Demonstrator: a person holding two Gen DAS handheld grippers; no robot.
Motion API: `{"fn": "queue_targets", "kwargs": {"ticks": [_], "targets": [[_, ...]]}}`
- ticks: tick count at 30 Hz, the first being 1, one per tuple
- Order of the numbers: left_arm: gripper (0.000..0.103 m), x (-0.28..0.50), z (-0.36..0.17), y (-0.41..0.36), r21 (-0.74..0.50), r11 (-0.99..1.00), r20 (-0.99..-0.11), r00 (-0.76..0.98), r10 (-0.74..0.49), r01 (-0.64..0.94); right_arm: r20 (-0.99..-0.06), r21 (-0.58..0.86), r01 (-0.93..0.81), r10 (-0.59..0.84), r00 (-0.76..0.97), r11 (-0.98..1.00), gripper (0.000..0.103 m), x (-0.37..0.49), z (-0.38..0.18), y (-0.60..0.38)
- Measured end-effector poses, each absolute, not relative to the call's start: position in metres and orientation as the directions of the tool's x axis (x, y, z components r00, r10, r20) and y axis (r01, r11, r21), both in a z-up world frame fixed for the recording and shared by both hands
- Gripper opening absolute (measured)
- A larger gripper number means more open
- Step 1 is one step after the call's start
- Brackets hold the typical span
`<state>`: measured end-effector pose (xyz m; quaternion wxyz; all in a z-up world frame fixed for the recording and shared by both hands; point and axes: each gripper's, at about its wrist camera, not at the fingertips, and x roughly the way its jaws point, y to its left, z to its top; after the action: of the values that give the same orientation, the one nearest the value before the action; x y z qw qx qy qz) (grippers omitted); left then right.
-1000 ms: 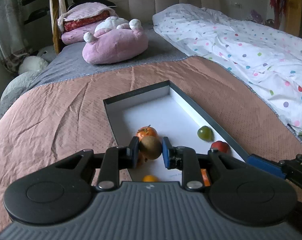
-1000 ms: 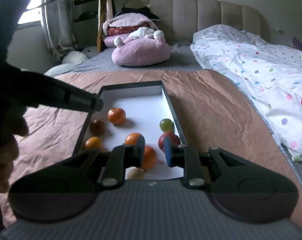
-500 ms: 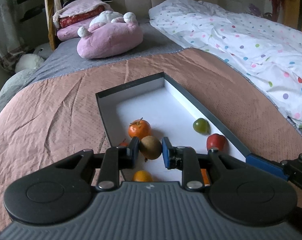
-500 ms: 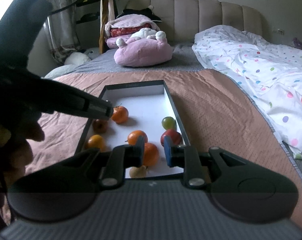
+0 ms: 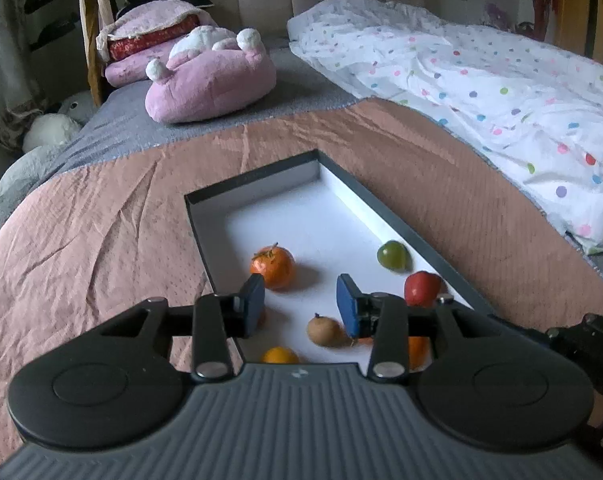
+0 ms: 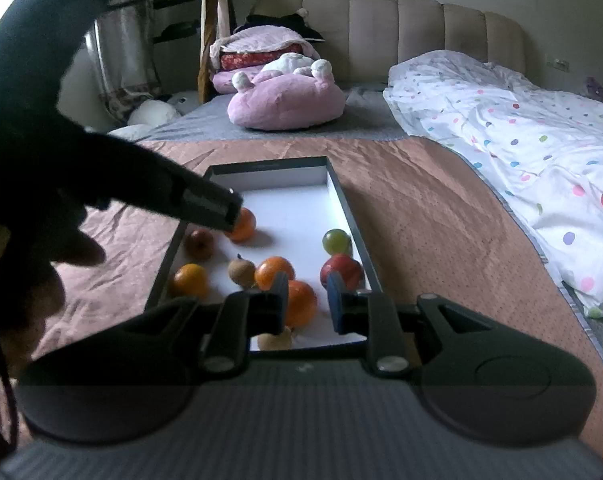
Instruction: Organize fruits
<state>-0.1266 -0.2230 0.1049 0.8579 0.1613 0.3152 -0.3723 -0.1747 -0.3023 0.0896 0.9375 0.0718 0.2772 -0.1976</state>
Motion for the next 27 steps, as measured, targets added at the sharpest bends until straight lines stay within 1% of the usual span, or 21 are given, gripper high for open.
{"fn": "queue_targets", "kwargs": {"ticks": [5, 6, 7, 8, 10, 13, 14, 16, 19, 22, 27], "targets": [[0.046, -0.129, 0.11, -0.222, 0.058, 0.684, -0.65, 0.548, -0.527, 0.727, -0.551, 0.021, 0.411, -0.332, 0.765, 0.911, 0.024, -0.174, 0.089, -0.302], [0.052, -0.13, 0.111, -0.222, 0.064, 0.696, -0.649, 0.559, -0.515, 0.715, -0.551, 0.022, 0.412, -0.333, 0.765, 0.911, 0.024, -0.174, 0.089, -0.302], [0.06, -0.131, 0.113, -0.22, 0.072, 0.708, -0.647, 0.573, -0.503, 0.702, -0.553, 0.022, 0.412, -0.333, 0.764, 0.911, 0.024, -0.174, 0.089, -0.302], [0.064, -0.133, 0.115, -0.218, 0.08, 0.718, -0.641, 0.588, -0.494, 0.692, -0.556, 0.021, 0.414, -0.333, 0.761, 0.91, 0.024, -0.174, 0.089, -0.302], [0.081, -0.137, 0.119, -0.215, 0.126, 0.74, -0.621, 0.634, -0.461, 0.661, -0.564, 0.019, 0.417, -0.335, 0.755, 0.909, 0.024, -0.173, 0.088, -0.302], [0.09, -0.147, 0.127, -0.209, 0.214, 0.763, -0.576, 0.709, -0.406, 0.611, -0.572, 0.018, 0.416, -0.332, 0.75, 0.909, 0.024, -0.172, 0.088, -0.301], [0.091, -0.149, 0.129, -0.207, 0.226, 0.769, -0.566, 0.723, -0.396, 0.598, -0.572, 0.016, 0.414, -0.331, 0.75, 0.91, 0.024, -0.172, 0.089, -0.3], [0.101, -0.152, 0.136, -0.201, 0.225, 0.778, -0.562, 0.73, -0.388, 0.587, -0.575, 0.017, 0.411, -0.327, 0.75, 0.912, 0.025, -0.172, 0.09, -0.299], [0.101, -0.156, 0.147, -0.186, 0.205, 0.806, -0.525, 0.758, -0.388, 0.555, -0.576, 0.018, 0.409, -0.325, 0.75, 0.912, 0.024, -0.174, 0.093, -0.295], [0.103, -0.159, 0.162, -0.168, 0.188, 0.832, -0.467, 0.793, -0.391, 0.521, -0.579, 0.015, 0.407, -0.324, 0.748, 0.913, 0.024, -0.177, 0.096, -0.292], [0.103, -0.161, 0.192, -0.142, 0.226, 0.889, -0.368, 0.88, -0.3, 0.397, -0.576, 0.018, 0.402, -0.319, 0.753, 0.916, 0.024, -0.182, 0.103, -0.285]]}}
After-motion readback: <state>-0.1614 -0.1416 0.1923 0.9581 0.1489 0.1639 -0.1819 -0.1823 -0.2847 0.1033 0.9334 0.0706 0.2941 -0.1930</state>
